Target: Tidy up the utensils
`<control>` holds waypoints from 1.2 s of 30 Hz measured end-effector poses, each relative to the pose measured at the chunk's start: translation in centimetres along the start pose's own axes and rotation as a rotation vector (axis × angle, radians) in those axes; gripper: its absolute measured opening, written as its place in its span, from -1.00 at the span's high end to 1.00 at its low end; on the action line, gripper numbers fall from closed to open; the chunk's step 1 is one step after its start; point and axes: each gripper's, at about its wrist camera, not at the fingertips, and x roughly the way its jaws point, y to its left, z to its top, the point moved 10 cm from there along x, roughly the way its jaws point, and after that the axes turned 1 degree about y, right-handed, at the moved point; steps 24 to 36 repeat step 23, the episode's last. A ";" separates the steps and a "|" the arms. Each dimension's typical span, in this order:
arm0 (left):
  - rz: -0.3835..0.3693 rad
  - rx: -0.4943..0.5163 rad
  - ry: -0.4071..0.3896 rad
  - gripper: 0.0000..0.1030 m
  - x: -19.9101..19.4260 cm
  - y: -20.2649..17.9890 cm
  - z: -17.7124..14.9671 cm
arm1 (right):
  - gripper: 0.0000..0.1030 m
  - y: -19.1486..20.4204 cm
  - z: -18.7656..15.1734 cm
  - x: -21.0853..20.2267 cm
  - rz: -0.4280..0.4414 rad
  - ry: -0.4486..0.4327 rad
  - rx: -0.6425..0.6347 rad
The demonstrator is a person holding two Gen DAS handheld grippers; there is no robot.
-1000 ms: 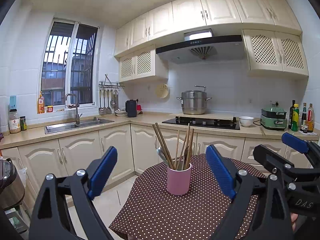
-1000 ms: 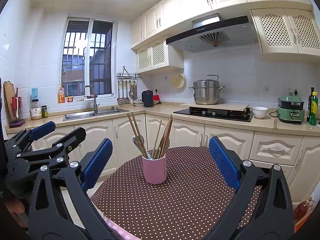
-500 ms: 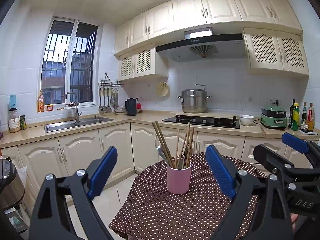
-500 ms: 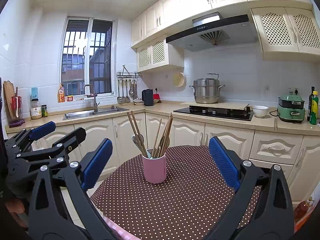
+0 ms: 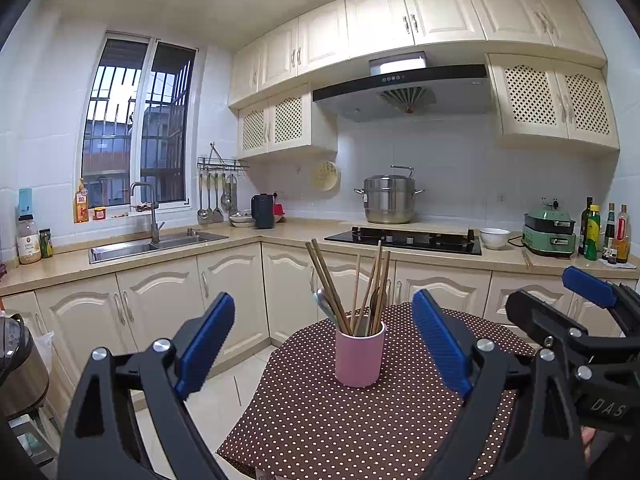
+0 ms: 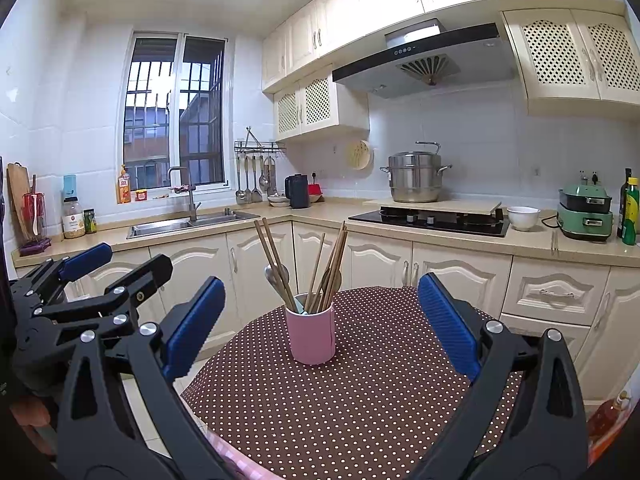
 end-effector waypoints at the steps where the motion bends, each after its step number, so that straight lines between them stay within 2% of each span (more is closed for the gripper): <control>1: 0.000 0.000 0.001 -0.72 0.0 -0.1 0.1 | -0.85 0.0 0.0 0.0 0.000 0.000 0.000; 16: 0.013 0.013 0.009 -0.72 0.7 0.0 -0.2 | -0.85 -0.2 -0.5 0.8 -0.001 0.018 0.006; 23: 0.011 0.013 0.061 -0.72 2.4 -0.1 -1.4 | -0.85 -0.6 -2.0 2.4 0.005 0.065 0.026; 36: 0.011 0.013 0.061 -0.72 2.4 -0.1 -1.4 | -0.85 -0.6 -2.0 2.4 0.005 0.065 0.026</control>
